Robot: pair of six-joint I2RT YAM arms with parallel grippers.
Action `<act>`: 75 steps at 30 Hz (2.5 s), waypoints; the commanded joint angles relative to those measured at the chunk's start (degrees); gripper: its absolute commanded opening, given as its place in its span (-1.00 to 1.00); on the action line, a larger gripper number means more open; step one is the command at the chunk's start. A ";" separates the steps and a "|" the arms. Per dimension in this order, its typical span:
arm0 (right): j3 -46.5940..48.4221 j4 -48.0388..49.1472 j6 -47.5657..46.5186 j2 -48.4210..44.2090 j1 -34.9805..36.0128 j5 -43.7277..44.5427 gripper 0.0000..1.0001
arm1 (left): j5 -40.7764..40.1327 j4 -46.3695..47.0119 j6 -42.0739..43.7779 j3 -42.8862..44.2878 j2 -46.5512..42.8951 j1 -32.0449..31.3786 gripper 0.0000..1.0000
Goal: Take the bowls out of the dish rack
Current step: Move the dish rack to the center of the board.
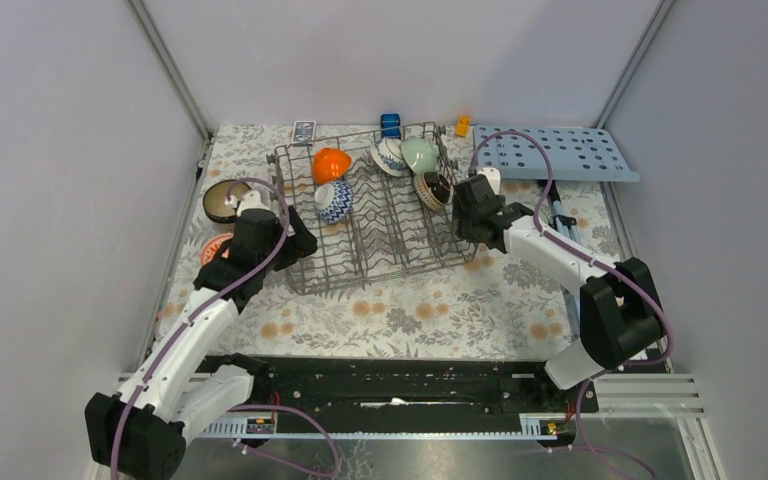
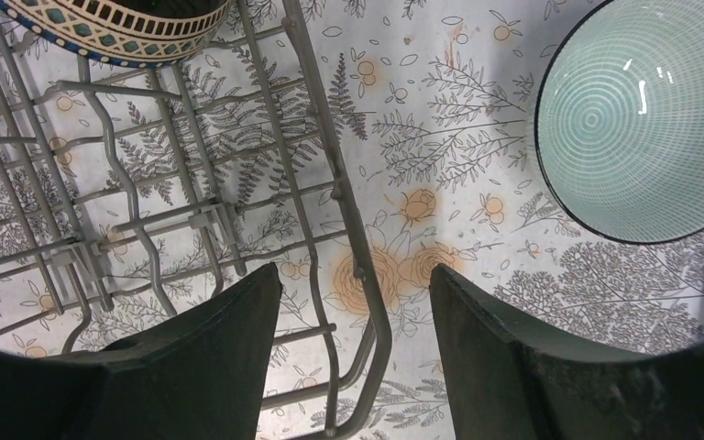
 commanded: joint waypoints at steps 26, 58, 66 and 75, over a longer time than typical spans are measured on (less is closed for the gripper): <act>-3.42 7.25 3.23 1.62 -2.32 -9.95 0.07 | -5.58 -3.11 3.91 -2.20 2.32 11.25 0.83; -11.09 3.85 4.18 -10.13 -1.00 -15.67 -0.66 | -1.18 -1.02 -8.07 -9.56 4.72 0.57 -1.00; -14.98 1.02 5.03 -17.20 1.54 -16.61 -0.69 | -0.54 -6.94 -14.31 -11.59 -5.17 -4.67 -1.00; -22.05 -3.74 7.73 -28.31 3.70 -17.14 -0.67 | -0.80 -12.06 -22.57 -13.45 -11.23 -12.97 -1.00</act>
